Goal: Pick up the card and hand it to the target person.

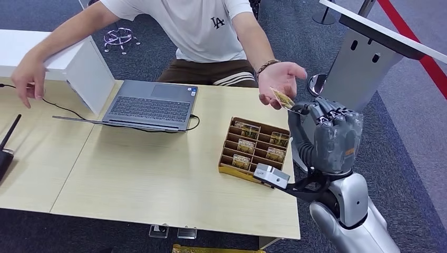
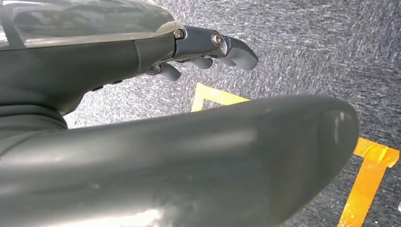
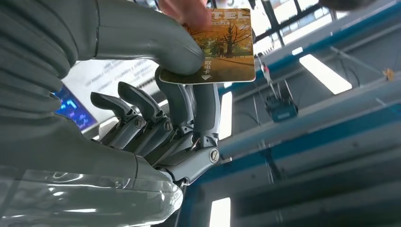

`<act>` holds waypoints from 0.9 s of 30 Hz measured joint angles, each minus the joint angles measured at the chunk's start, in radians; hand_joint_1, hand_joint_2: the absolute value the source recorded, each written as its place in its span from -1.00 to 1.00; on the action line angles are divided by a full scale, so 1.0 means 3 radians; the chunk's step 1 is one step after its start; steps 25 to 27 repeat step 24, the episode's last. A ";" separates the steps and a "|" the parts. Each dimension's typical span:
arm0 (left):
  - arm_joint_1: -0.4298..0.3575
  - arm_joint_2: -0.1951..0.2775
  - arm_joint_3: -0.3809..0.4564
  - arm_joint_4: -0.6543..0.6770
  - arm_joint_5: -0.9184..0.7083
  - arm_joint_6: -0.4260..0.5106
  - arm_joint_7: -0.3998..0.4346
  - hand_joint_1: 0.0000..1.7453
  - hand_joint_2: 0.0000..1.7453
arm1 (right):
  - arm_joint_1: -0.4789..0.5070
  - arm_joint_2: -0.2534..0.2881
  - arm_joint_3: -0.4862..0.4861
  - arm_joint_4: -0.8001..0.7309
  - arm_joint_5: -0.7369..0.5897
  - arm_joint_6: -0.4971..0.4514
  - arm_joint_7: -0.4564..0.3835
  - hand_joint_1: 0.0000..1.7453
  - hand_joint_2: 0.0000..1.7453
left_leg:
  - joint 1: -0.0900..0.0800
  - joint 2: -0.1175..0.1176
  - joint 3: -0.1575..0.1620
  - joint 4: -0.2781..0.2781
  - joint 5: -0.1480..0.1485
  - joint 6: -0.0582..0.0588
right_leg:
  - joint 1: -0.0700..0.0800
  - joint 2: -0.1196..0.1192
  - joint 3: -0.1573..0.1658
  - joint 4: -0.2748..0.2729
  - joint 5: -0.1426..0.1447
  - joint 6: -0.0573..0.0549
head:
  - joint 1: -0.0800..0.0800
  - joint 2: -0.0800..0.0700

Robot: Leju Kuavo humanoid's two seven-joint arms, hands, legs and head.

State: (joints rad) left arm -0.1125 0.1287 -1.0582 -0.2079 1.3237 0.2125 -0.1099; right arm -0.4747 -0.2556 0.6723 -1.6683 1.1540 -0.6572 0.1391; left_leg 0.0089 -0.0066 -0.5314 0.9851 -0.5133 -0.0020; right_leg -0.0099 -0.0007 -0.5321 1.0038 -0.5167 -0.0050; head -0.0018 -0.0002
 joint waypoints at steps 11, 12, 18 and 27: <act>-0.0004 -0.0021 -0.0007 0.0000 0.0154 -0.0064 0.0075 -1.00 -0.50 | -0.0095 0.0257 -0.0001 0.0339 0.0109 -0.0107 -0.0063 0.05 1.00 | 0.0000 -0.0001 -0.0001 0.0000 0.0000 0.0000 | 0.0000 -0.0001 -0.0001 0.0000 0.0000 0.0000 | -0.0002 0.0001; -0.0004 -0.0021 -0.0007 0.0000 0.0157 -0.0070 0.0087 -1.00 -0.50 | -0.0095 0.0271 -0.0002 0.0358 0.0103 -0.0107 -0.0074 -0.35 1.00 | 0.0000 -0.0001 -0.0001 0.0000 0.0000 0.0000 | 0.0000 -0.0001 -0.0001 0.0000 0.0000 0.0000 | -0.0001 0.0001; -0.0004 -0.0021 -0.0008 0.0000 0.0133 -0.0060 0.0069 -1.00 -1.00 | -0.0096 0.0335 -0.0009 0.0456 -0.0045 -0.0109 -0.0113 -1.00 1.00 | 0.0000 -0.0001 -0.0001 0.0000 0.0000 0.0000 | 0.0000 -0.0001 -0.0001 0.0000 0.0000 0.0000 | 0.0000 0.0000; -0.0003 -0.0021 -0.0008 0.0000 0.0175 -0.0035 0.0055 -1.00 -1.00 | -0.0095 0.0350 -0.0003 0.0524 -0.1625 0.0008 -0.0463 -1.00 1.00 | 0.0000 -0.0001 -0.0001 0.0000 0.0000 0.0000 | 0.0000 -0.0001 -0.0001 0.0000 0.0000 0.0000 | 0.0001 0.0000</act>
